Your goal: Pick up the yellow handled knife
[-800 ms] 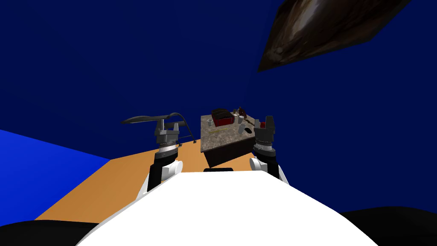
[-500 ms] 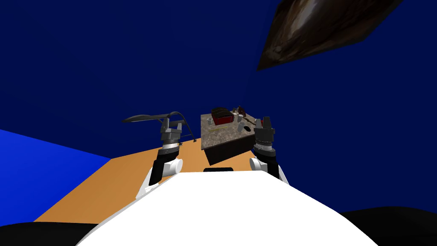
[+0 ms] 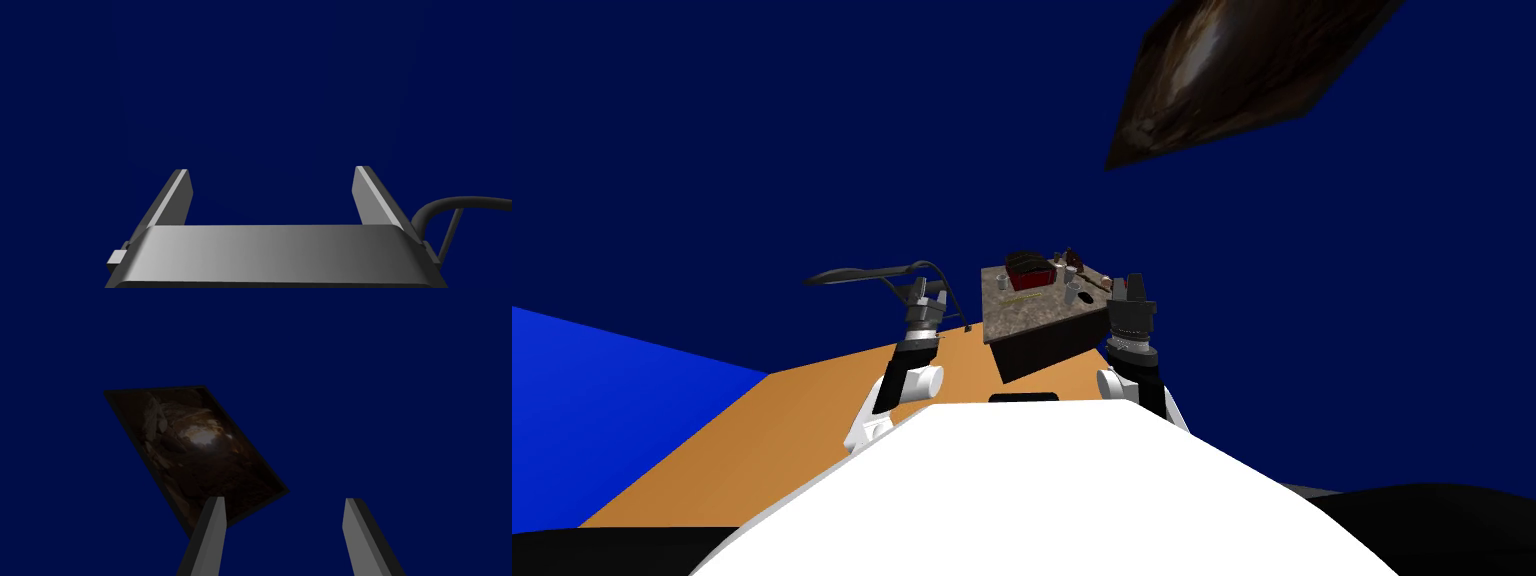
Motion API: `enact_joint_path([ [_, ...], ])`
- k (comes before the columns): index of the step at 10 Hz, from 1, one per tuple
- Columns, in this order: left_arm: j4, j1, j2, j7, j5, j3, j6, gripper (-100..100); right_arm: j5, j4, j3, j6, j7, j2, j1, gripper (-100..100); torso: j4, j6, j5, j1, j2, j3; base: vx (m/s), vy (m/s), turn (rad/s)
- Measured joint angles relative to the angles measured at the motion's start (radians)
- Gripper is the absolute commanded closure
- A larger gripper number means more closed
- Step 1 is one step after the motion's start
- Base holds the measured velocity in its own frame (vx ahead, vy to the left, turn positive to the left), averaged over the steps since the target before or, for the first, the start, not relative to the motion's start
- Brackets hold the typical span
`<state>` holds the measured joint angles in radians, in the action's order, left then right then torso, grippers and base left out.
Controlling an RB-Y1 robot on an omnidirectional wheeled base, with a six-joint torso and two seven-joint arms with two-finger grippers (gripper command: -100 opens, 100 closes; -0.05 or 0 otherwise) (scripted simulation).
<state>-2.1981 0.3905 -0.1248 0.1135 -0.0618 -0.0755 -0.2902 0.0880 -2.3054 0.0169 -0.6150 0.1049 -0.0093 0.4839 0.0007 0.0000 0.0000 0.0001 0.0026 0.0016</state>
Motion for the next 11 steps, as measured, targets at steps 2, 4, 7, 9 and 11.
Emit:
enact_joint_path([
  [2,0.022,-0.030,-0.010,0.002,0.004,-0.005,0.044,-100,0.000,0.000,0.000,0.000,0.000,0.000,0.000,0,0.000,0.000,0.000,0.000,0.000,0.000,-0.052,-0.010,-0.040],
  [4,0.041,-0.055,-0.019,0.002,0.007,-0.009,0.092,-100,0.000,0.000,0.000,0.000,0.000,0.000,0.000,0,0.000,0.000,0.000,-0.001,0.001,0.000,-0.057,-0.019,-0.044],
  [7,0.088,-0.106,-0.028,0.001,0.014,-0.014,0.165,-100,0.000,0.000,0.000,0.000,0.000,0.000,0.000,0,0.000,0.000,0.000,-0.001,0.001,0.000,-0.052,-0.013,-0.043],
  [9,0.118,-0.136,-0.040,0.003,0.014,-0.022,0.209,-100,0.000,0.000,0.000,0.000,0.000,0.000,0.000,0,0.000,0.000,0.000,-0.001,0.000,0.000,-0.045,-0.021,-0.043],
  [11,0.134,-0.161,-0.037,0.000,0.018,-0.023,0.252,-100,0.000,0.000,0.000,0.000,0.000,0.000,0.000,0,0.000,0.000,0.000,0.000,-0.001,-0.001,-0.023,-0.010,-0.027],
])
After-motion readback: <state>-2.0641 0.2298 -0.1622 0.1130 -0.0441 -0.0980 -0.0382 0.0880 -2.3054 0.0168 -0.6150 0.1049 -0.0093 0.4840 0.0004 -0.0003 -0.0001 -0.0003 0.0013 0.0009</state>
